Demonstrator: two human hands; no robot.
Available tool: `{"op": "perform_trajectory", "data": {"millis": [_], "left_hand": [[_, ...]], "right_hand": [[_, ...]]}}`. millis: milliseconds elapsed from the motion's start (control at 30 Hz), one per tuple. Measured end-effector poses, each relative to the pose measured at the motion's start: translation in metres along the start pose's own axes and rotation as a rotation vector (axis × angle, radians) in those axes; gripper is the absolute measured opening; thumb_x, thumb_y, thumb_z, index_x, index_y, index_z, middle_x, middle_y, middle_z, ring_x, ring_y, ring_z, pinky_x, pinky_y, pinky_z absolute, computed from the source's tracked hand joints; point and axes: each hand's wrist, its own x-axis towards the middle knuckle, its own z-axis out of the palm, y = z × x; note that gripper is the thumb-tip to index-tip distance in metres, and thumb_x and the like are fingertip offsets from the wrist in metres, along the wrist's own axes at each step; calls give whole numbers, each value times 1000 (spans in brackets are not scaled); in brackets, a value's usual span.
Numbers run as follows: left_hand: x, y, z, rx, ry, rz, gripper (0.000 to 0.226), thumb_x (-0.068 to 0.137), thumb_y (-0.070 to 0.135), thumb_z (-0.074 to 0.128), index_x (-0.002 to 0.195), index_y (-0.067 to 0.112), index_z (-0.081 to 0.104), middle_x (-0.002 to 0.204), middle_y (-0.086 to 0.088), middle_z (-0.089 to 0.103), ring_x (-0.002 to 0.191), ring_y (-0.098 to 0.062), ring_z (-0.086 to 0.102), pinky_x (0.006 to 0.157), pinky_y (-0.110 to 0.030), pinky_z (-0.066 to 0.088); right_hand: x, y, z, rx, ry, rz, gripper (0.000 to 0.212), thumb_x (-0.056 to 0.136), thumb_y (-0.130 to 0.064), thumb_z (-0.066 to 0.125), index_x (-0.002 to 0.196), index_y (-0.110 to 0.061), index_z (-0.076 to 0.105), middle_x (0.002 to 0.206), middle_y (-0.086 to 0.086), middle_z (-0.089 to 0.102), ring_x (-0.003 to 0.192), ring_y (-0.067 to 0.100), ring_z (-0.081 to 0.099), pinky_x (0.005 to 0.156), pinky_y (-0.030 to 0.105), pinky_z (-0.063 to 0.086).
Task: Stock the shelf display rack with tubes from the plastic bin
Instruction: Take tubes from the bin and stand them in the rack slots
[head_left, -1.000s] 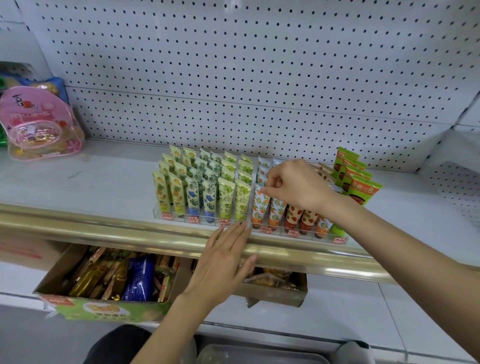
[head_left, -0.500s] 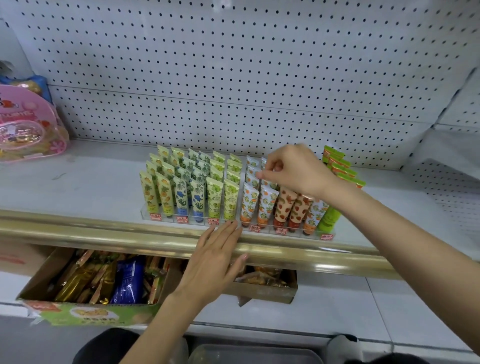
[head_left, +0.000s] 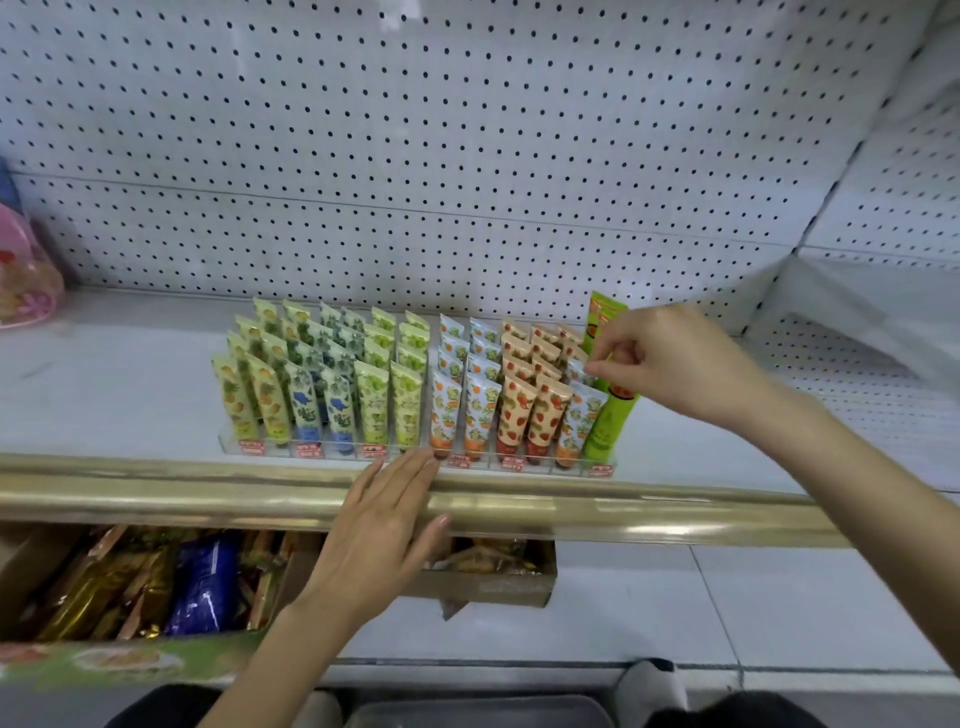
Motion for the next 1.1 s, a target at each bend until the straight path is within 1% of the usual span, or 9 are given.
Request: {"op": "perform_trajectory", "data": {"millis": [167, 300, 400, 600, 767, 833, 900, 967, 1100], "left_hand": [[-1, 0, -4, 19, -1, -6, 58, 98, 48, 29, 142, 14, 46, 147, 0, 45, 136, -8, 35, 115, -31, 15], [-1, 1, -4, 27, -4, 1, 59, 98, 49, 29, 143, 13, 45, 148, 0, 43, 137, -8, 33, 115, -33, 16], [-1, 2, -4, 35, -9, 0, 60, 98, 49, 30, 143, 13, 44, 149, -1, 42, 138, -9, 31, 115, -32, 13], [-1, 2, -2, 33, -19, -4, 60, 98, 49, 30, 143, 12, 44, 150, -1, 40, 139, -10, 30, 116, -32, 13], [-1, 2, 0, 32, -36, 2, 59, 98, 49, 30, 142, 12, 46, 151, -1, 39, 140, -11, 32, 116, -33, 14], [0, 1, -1, 39, -38, 5, 59, 98, 50, 29, 141, 12, 46, 150, -1, 40, 139, -10, 33, 117, -32, 13], [0, 0, -3, 46, -39, 9, 59, 98, 49, 30, 140, 12, 48, 148, -2, 44, 137, -11, 35, 116, -32, 13], [1, 1, -4, 46, -44, 8, 59, 98, 48, 31, 139, 11, 49, 146, -2, 47, 136, -12, 38, 116, -33, 14], [3, 1, -7, 39, -45, 5, 58, 97, 46, 33, 137, 10, 52, 142, -3, 52, 134, -13, 43, 116, -31, 14]], "right_hand": [[-7, -1, 13, -50, -9, 8, 13, 86, -30, 66, 86, -18, 72, 66, -8, 56, 75, 20, 61, 72, 33, 50], [-20, 5, 25, 9, 20, 44, 11, 88, -24, 65, 89, -16, 72, 56, -16, 45, 59, 7, 46, 63, 26, 38], [-29, 10, 35, 92, 120, 79, 8, 86, -22, 68, 88, -16, 72, 52, -13, 48, 53, 0, 45, 57, 22, 36], [-34, 10, 48, 128, 187, 89, 11, 85, -20, 70, 95, -15, 72, 51, -13, 46, 55, 12, 52, 62, 33, 51], [-32, 7, 42, 163, 229, 86, 6, 84, -18, 70, 89, -16, 73, 56, -3, 57, 53, 6, 51, 58, 18, 42], [-24, 6, 27, 172, 261, 90, 4, 83, -20, 70, 86, -18, 74, 58, -2, 61, 55, 9, 53, 60, 22, 44], [-7, 9, 8, 162, 297, 106, 3, 83, -23, 70, 82, -22, 73, 57, -10, 58, 55, 4, 51, 63, 26, 44], [17, 14, -10, 118, 273, 110, 4, 82, -24, 69, 79, -25, 71, 60, -16, 55, 58, -1, 48, 66, 27, 41], [63, 25, -25, 70, 25, 114, 8, 82, -23, 70, 81, -15, 73, 72, -2, 62, 62, 6, 50, 58, 20, 38]]}}
